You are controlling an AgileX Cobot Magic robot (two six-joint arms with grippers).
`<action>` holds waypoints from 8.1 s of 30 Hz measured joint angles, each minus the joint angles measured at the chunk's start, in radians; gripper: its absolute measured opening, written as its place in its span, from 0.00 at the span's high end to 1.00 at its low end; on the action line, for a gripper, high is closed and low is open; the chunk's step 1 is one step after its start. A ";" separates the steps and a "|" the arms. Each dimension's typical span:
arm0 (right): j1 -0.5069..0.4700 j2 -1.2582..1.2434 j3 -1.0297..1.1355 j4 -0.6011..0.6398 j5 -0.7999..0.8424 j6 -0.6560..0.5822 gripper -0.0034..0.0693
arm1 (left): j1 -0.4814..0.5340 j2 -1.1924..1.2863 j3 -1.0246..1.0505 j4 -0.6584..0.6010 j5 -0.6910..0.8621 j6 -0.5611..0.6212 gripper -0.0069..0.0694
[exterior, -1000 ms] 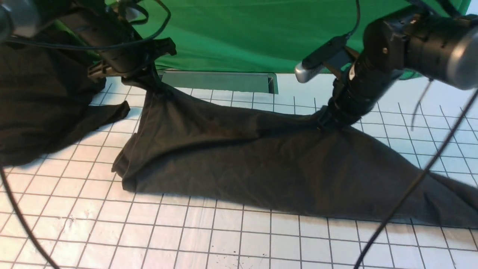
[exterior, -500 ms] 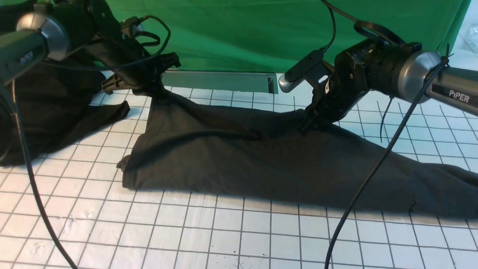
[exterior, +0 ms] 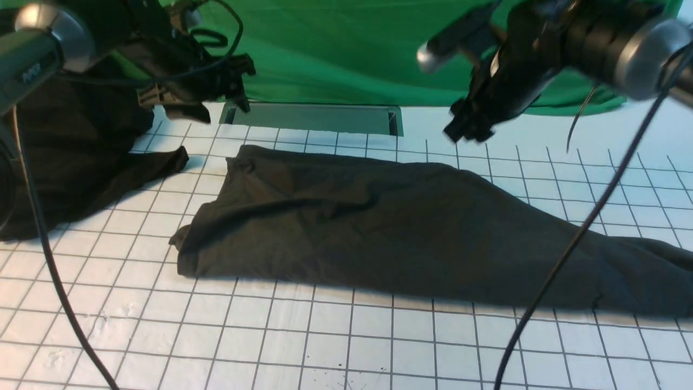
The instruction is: Fold a long-sleeved shirt over a white checkered tablecloth.
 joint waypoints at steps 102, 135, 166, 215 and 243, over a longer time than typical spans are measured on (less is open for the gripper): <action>0.279 0.133 -0.209 0.433 -0.132 0.339 0.60 | 0.270 -0.289 0.254 -0.473 0.342 0.412 0.90; 0.041 -0.071 0.289 0.232 0.125 0.238 0.14 | -0.082 -0.327 0.560 -0.101 0.221 0.178 0.28; 0.003 -0.004 0.341 0.238 0.131 0.212 0.14 | -0.096 -0.328 0.600 -0.153 0.235 0.214 0.87; 0.004 -0.130 0.365 0.300 0.271 0.192 0.89 | -0.096 -0.327 0.723 -0.188 0.108 0.258 0.88; 0.016 -0.429 0.939 0.294 0.105 0.300 0.88 | -0.287 -0.334 0.723 -0.181 0.328 0.265 0.87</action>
